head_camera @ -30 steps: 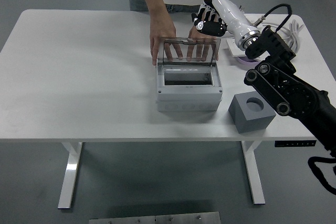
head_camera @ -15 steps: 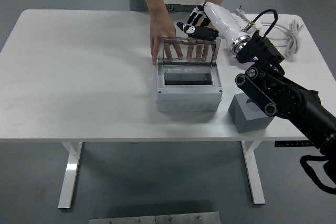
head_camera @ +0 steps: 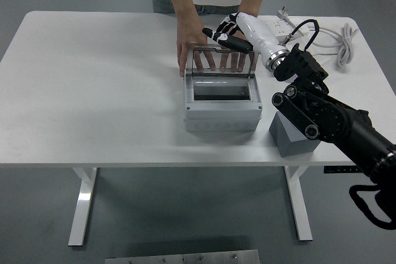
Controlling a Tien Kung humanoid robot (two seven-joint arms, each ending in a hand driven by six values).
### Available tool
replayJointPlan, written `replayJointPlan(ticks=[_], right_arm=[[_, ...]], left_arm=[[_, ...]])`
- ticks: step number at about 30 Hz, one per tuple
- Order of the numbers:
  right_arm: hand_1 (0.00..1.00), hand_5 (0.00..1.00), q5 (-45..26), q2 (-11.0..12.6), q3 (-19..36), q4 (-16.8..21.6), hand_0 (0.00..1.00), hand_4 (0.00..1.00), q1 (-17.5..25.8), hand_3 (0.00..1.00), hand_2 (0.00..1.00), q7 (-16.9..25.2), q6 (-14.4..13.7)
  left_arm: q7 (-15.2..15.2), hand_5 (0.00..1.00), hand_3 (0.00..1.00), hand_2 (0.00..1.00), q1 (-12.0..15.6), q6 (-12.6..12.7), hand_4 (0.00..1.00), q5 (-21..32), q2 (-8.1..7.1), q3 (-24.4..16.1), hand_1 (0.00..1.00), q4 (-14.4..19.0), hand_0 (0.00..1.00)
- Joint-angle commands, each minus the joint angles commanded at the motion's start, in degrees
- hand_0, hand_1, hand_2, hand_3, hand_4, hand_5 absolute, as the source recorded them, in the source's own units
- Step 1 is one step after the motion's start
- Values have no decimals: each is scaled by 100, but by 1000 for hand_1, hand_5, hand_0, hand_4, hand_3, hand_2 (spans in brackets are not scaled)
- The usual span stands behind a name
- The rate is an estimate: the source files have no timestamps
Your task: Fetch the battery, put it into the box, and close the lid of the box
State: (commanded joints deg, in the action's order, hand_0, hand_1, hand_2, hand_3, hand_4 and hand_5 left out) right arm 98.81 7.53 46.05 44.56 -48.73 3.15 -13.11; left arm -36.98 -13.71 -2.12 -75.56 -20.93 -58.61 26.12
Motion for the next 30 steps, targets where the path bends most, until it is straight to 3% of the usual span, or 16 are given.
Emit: replayJointPlan(ticks=[8, 17, 29, 30], right_arm=[[611, 976, -59, -50, -32, -200, 714, 998, 27, 612, 640, 73, -52], [612, 970, -142, -22, -182, -149, 717, 998, 95, 620, 641, 34, -48], [611, 964, -303, 288, -749, 348, 715, 998, 225, 619, 641, -100, -20], [598, 965, -295, 324, -787, 424, 681, 998, 233, 618, 636, -126, -20]], left_arm=[[0, 2, 541, 573, 8, -18, 500, -52, -7, -26, 698, -5, 632], [0, 2, 541, 573, 62, 11, 500, -16, -13, 5, 698, -11, 632], [0, 2, 541, 573, 122, 70, 500, 114, -10, 84, 698, -16, 632], [0, 2, 541, 573, 132, 77, 500, 127, -11, 91, 698, -17, 632]])
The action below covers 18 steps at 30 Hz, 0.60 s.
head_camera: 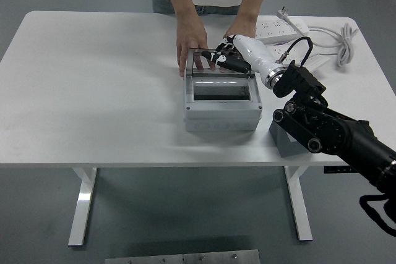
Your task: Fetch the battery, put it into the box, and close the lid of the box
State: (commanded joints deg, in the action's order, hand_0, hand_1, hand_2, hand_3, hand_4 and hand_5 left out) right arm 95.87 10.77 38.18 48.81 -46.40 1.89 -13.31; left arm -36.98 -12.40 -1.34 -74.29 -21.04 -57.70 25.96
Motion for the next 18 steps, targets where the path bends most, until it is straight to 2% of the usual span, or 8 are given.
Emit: replayJointPlan(ticks=[5, 6, 11, 12, 17, 18], right_arm=[[598, 965, 22, 145, -149, 300, 681, 998, 14, 618, 636, -88, 7], [541, 967, 24, 164, -166, 338, 575, 998, 14, 612, 610, -99, 10], [541, 967, 49, 275, -248, 569, 575, 998, 10, 612, 610, -161, 37], [466, 967, 49, 292, -257, 602, 473, 998, 9, 601, 567, -170, 42], [466, 967, 37, 343, -290, 707, 473, 998, 29, 601, 567, -187, 53], [435, 966, 32, 350, -302, 723, 408, 998, 43, 592, 554, -192, 56]], left_arm=[[0, 2, 541, 573, 37, 21, 500, 45, -7, 25, 698, 0, 632], [0, 2, 541, 573, 42, 24, 500, 50, -7, 27, 698, 0, 632], [0, 2, 541, 573, 54, 42, 500, 98, -8, 56, 698, -1, 632], [0, 2, 541, 573, 55, 45, 500, 108, -7, 61, 698, -1, 632], [0, 2, 541, 573, 65, 55, 500, 150, -1, 87, 698, -1, 632], [0, 2, 541, 573, 69, 57, 500, 158, 1, 92, 698, 0, 632]])
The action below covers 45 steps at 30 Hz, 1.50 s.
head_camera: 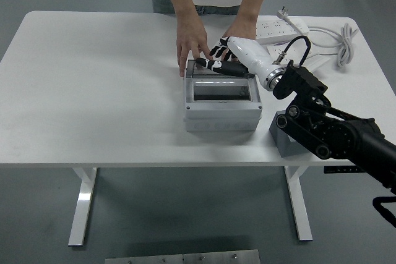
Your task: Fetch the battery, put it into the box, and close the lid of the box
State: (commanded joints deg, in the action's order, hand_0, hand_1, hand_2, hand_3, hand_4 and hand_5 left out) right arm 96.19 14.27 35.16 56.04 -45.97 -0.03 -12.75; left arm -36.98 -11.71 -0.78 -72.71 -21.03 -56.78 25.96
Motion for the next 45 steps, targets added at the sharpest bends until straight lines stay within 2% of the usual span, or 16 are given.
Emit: replayJointPlan(ticks=[5, 6, 21, 28, 34, 38, 45], right_arm=[[435, 966, -5, 16, -52, 46, 408, 998, 74, 592, 554, -24, 23], [423, 959, -5, 21, -64, 59, 364, 997, 90, 586, 546, -26, 25], [411, 955, 6, 59, -154, 140, 335, 983, 220, 573, 534, -63, 72], [408, 948, 23, 79, -18, 146, 324, 971, 250, 574, 528, -60, 80], [402, 946, -268, 222, 536, 197, 316, 965, 420, 565, 520, 123, 156], [403, 945, -698, 366, 1036, 303, 315, 963, 665, 567, 517, 460, 159], [404, 912, -1755, 587, 2116, 635, 330, 962, 1426, 558, 500, 1327, 520]], left_arm=[[0, 2, 541, 573, 15, 12, 500, 56, 10, 41, 698, -1, 632], [0, 2, 541, 573, 16, 13, 500, 65, 14, 49, 698, -1, 632], [0, 2, 541, 573, 11, 6, 500, 112, 31, 87, 698, -4, 632], [0, 2, 541, 573, 9, -10, 500, 96, 46, 79, 698, 0, 632], [0, 2, 541, 573, 23, -10, 500, 81, 53, 63, 698, 2, 632], [0, 2, 541, 573, 44, -3, 500, 100, 65, 70, 698, -1, 632], [0, 2, 541, 573, 123, 31, 500, 166, 103, 94, 698, -8, 632]])
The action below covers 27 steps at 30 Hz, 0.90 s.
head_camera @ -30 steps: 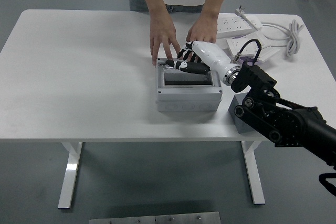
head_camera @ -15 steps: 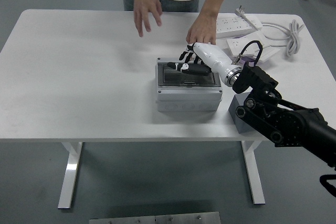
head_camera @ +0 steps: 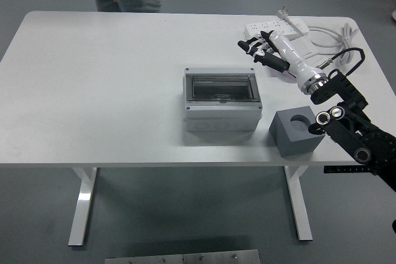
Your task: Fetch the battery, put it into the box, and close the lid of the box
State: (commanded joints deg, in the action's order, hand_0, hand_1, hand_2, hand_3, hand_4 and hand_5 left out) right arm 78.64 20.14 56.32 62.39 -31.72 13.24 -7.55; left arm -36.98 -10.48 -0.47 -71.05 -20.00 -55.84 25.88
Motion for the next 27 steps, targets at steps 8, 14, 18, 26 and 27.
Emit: replayJointPlan(ticks=[8, 14, 18, 26, 27], right_arm=[[374, 669, -1234, -120, 1247, 530, 301, 904, 936, 527, 461, 469, 311], [394, 517, -2172, -154, 2213, 977, 396, 857, 1643, 544, 471, 273, 670], [460, 449, -2599, -131, 2723, 1167, 459, 836, 1906, 560, 496, 244, 752], [611, 450, -3000, -170, 3491, 1294, 625, 852, 2248, 634, 619, 343, 758], [621, 476, -3055, -180, 3514, 1293, 663, 872, 2275, 638, 611, 350, 765]], left_arm=[[0, 2, 541, 573, 108, 66, 500, 98, 37, 47, 698, -9, 632], [21, 2, 541, 573, 183, 117, 500, 169, 34, 89, 698, -19, 632], [52, 2, 541, 573, 228, 155, 500, 221, 17, 118, 698, -28, 632], [101, 2, 541, 573, 355, 212, 500, 272, -44, 146, 698, -41, 632], [104, 2, 541, 573, 367, 214, 500, 264, -54, 143, 698, -42, 632]])
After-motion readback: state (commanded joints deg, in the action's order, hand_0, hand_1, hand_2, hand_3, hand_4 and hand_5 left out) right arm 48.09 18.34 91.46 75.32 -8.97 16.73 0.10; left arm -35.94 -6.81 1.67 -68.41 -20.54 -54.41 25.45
